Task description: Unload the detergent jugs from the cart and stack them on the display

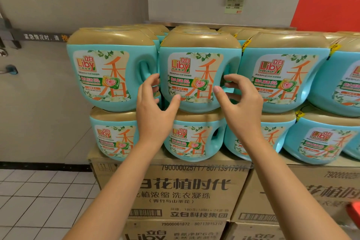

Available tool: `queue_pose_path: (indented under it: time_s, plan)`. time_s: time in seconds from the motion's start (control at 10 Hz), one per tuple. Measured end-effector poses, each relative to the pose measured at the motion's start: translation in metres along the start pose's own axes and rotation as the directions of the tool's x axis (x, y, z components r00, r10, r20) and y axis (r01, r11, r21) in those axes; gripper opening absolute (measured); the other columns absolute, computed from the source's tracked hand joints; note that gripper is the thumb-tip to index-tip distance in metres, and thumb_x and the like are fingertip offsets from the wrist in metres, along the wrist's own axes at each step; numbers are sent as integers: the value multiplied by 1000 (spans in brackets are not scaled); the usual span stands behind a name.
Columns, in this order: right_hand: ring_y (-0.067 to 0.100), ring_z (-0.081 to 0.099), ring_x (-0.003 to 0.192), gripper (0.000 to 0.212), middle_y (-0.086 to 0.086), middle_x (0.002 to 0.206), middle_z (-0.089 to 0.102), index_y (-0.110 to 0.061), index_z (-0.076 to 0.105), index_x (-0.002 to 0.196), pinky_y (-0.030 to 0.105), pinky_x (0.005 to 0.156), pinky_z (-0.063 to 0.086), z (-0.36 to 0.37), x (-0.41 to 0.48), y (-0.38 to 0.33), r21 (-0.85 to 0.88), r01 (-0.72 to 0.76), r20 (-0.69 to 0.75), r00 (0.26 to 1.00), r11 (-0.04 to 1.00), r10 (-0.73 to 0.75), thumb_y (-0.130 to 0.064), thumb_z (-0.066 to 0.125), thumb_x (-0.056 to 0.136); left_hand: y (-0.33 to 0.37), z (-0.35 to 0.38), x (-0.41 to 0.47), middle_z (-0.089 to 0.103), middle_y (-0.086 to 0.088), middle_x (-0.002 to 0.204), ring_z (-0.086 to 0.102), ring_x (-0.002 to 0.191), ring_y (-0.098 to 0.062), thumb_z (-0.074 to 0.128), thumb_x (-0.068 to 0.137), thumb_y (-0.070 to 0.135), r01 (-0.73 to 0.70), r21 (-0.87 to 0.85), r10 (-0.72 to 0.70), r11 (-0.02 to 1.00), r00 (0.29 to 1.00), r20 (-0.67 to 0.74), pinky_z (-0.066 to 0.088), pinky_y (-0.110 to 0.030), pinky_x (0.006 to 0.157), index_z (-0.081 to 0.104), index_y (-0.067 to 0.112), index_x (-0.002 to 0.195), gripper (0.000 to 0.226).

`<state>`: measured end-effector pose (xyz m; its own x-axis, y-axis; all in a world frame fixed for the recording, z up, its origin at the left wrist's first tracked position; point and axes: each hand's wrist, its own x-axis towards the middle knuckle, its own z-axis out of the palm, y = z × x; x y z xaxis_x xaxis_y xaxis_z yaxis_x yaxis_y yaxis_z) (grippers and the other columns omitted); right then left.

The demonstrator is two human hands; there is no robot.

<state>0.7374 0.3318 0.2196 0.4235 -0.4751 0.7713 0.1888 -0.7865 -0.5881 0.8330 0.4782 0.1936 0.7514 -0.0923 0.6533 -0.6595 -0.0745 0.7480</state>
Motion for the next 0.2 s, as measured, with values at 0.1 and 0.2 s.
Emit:
queue_pose_path:
  time_s: [0.1, 0.2]
  plan:
    - [7, 59, 91, 19, -1, 99, 62, -6, 63, 107, 18, 77, 51, -6, -13, 3, 35, 45, -75, 996, 998, -42, -13, 65, 90, -4, -7, -9, 57, 7, 116, 58, 105, -8, 69, 88, 16, 4, -80, -4, 997, 1000, 4, 53, -25, 84, 51, 23, 126, 43]
    - [-2, 59, 86, 13, -6, 92, 64, -13, 64, 102, 11, 74, 46, -13, -50, 13, 98, -4, -61, 998, 995, 10, -10, 60, 91, -15, -16, -38, 61, 8, 104, 60, 86, 2, 64, 90, 7, 84, -174, -69, 981, 993, 93, 50, -12, 70, 54, 28, 114, 34]
